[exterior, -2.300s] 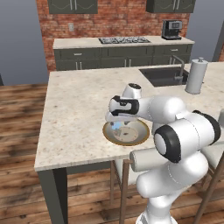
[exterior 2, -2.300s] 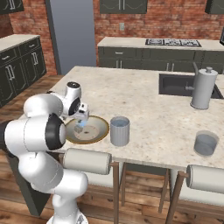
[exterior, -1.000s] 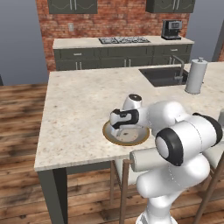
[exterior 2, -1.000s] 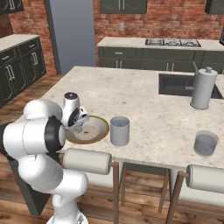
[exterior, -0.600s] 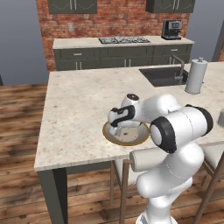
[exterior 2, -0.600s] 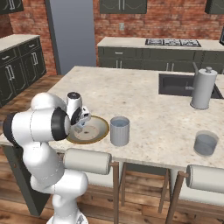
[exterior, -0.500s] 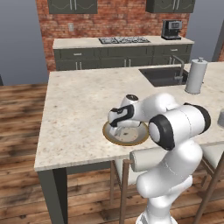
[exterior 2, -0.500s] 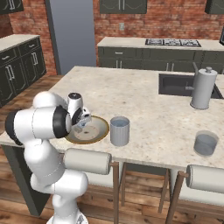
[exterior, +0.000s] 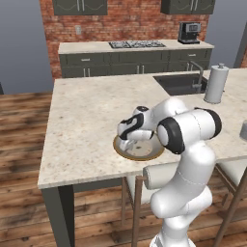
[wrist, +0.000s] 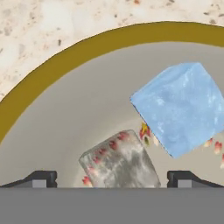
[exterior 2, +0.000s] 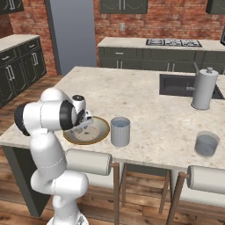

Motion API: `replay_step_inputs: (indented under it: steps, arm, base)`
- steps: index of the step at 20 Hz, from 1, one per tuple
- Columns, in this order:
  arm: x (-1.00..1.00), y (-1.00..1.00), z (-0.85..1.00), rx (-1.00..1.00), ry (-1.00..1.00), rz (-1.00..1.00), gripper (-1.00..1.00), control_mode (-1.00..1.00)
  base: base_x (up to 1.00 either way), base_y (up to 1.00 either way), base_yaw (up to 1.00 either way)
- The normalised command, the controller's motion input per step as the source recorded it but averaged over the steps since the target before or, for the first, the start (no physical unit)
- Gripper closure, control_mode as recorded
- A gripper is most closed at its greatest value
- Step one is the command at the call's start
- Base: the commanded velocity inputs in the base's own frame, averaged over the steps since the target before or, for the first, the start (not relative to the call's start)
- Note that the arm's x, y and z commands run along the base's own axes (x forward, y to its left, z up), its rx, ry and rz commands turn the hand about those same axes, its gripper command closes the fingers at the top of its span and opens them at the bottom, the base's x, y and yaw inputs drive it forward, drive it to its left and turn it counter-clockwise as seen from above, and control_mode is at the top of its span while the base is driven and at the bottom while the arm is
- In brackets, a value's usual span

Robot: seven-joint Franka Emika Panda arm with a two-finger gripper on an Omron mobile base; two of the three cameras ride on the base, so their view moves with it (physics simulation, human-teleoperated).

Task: There are four ice cubes in the ice bowl. Place two ice cubes in each glass of water.

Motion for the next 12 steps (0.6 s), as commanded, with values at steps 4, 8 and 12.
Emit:
replay_step_inputs:
  steps: [4, 8, 12]
  arm:
    - [0.34, 0.0, -0.11, 0.0, 0.0, 0.0, -1.0, -1.0]
    - [0.21, 0.0, -0.24, 0.0, 0.0, 0.0, -1.0, -1.0]
    - [0.06, 0.04, -0.28, -0.01, 0.0, 0.0, -1.0, -1.0]
  base:
    - [0.0, 0.0, 0.0]
    - [0.0, 0.0, 0.0]
    - [0.0, 0.0, 0.0]
